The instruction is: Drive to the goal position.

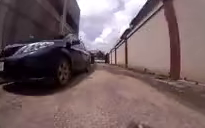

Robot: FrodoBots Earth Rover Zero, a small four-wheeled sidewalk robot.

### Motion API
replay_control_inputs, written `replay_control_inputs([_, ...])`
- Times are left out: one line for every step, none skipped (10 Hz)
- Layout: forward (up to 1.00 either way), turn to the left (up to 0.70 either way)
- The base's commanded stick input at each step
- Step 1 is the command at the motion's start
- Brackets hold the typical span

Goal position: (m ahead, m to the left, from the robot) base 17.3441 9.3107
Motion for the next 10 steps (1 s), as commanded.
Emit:
replay_control_inputs([0.70,0.02])
replay_control_inputs([0.70,0.02])
replay_control_inputs([0.70,0.02])
replay_control_inputs([0.70,0.02])
replay_control_inputs([0.70,0.02])
replay_control_inputs([0.70,0.02])
replay_control_inputs([0.70,0.02])
replay_control_inputs([0.70,0.02])
replay_control_inputs([0.70,0.02])
replay_control_inputs([0.70,0.02])
